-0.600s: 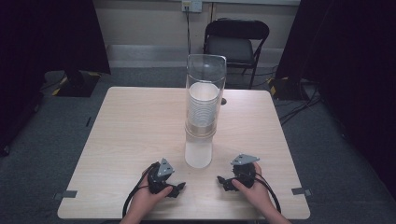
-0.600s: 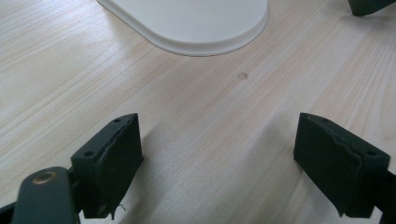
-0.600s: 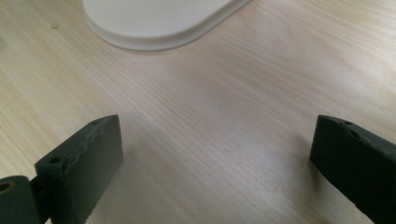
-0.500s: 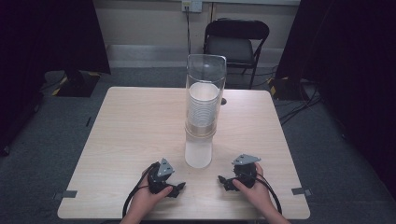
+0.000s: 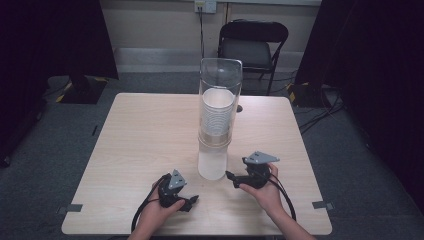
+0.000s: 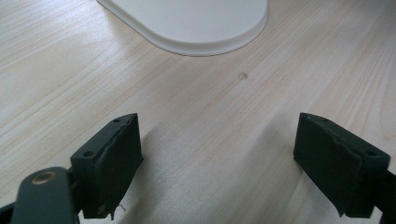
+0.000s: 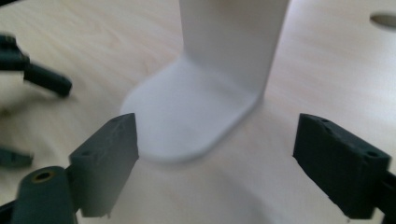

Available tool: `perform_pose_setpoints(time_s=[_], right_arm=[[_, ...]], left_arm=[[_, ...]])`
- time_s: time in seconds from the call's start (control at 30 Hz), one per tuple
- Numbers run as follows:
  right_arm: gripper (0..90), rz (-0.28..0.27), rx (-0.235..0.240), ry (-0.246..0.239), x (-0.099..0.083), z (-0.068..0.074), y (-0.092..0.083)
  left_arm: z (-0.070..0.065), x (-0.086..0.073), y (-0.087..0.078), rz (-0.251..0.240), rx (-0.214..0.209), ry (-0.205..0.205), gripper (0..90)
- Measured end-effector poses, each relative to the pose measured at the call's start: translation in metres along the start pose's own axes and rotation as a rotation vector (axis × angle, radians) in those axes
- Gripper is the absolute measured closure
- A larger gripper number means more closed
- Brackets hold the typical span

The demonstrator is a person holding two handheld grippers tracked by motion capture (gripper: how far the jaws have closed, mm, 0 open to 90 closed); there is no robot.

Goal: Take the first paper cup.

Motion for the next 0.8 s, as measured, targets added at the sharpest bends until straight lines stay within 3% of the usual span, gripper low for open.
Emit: perform_pose_setpoints(time_s=[0.03, 0.07, 0.1, 0.3, 0.37, 0.57, 0.8], right_arm=[[18.0, -0.019, 0.019, 0.001, 0.014, 0.004, 0.005], [18.0, -0.019, 0.019, 0.001, 0.014, 0.004, 0.005], [15.0, -0.055, 0.037, 0.001, 0.029, 0.008, 0.008], [17.9, -0.116, 0.062, -0.004, 0.060, 0.016, 0.014], [19.4, -0.140, 0.060, -0.006, 0.066, 0.016, 0.015], [19.5, -0.146, 0.083, -0.016, 0.078, 0.021, 0.021], [22.1, -0.162, 0.075, -0.022, 0.083, 0.025, 0.026]], left_arm=[[0.000, 0.000, 0.000, 0.000, 0.001, 0.000, 14.8], [0.000, 0.000, 0.000, 0.000, 0.000, 0.000, 14.8], [0.000, 0.000, 0.000, -0.001, 0.001, 0.000, 14.8], [0.000, 0.000, 0.000, -0.001, 0.001, 0.000, 14.8], [0.000, 0.000, 0.000, -0.001, 0.000, 0.000, 14.8], [0.000, 0.000, 0.000, -0.001, 0.001, 0.000, 14.7], [0.000, 0.000, 0.000, -0.001, 0.000, 0.000, 14.7]])
Point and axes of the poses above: each handheld gripper's, and its own axes: y roughly forward along the jaws, x roughly out of its top, z roughly to its left, the point moved 7 cm from there along y, roughly forward along the jaws, and after that the axes turned 2 degrees about z, right-handed, at the moved point
